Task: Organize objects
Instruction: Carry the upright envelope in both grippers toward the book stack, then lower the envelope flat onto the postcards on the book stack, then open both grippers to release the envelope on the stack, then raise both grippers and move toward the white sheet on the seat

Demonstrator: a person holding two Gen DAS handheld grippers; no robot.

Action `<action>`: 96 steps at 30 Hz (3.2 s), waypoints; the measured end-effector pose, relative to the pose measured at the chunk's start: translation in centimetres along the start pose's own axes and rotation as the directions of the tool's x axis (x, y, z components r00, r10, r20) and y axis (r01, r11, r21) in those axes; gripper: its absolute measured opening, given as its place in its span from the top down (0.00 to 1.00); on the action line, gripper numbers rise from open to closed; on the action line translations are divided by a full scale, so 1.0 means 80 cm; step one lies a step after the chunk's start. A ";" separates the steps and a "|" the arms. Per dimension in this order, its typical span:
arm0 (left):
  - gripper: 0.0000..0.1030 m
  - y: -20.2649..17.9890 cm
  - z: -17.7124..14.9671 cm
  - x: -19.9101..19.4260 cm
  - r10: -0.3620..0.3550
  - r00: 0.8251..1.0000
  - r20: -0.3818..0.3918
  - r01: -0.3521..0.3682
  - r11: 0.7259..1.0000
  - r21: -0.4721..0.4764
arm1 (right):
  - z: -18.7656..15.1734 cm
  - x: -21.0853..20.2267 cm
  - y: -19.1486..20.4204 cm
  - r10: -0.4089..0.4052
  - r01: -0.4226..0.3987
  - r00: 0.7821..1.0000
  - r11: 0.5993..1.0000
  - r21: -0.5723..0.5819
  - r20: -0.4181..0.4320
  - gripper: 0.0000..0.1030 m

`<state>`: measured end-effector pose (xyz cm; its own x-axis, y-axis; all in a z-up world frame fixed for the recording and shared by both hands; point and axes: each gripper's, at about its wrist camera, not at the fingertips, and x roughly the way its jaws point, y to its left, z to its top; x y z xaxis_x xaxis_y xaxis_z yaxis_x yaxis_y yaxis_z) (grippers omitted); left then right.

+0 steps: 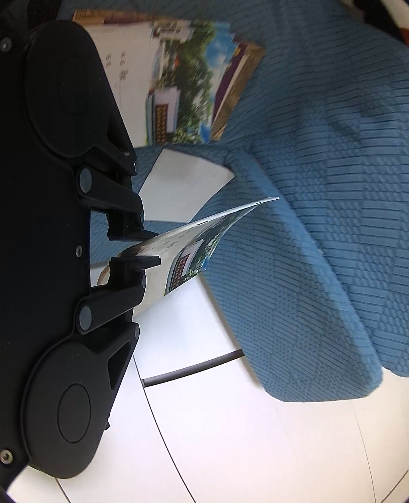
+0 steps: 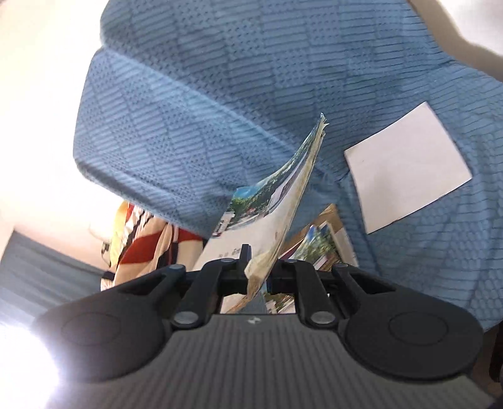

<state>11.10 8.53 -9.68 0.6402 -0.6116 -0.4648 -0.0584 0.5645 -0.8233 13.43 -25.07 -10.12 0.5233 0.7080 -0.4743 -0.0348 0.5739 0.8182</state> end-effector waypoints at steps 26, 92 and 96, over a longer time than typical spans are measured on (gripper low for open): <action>0.91 0.142 -0.012 -0.036 0.214 0.977 -0.020 -0.215 0.973 -0.081 | -0.093 0.138 0.027 -0.131 0.097 0.982 0.968 -0.233 -0.136 0.89; 0.01 -0.128 -0.124 -0.053 0.303 0.935 0.182 -0.352 0.841 0.410 | -0.106 -0.095 0.063 -0.311 0.365 0.931 0.748 -0.555 0.193 0.15; 0.01 -0.134 -0.141 -0.047 0.304 0.932 0.196 -0.360 0.830 0.426 | -0.110 -0.112 0.046 -0.327 0.382 0.924 0.763 -0.522 0.199 0.15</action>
<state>0.69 -1.49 -2.80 0.7291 -0.2900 -0.6199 0.0469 0.9248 -0.3775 1.11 -25.62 -5.72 0.6640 0.3851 -0.6409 -0.2713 0.9228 0.2734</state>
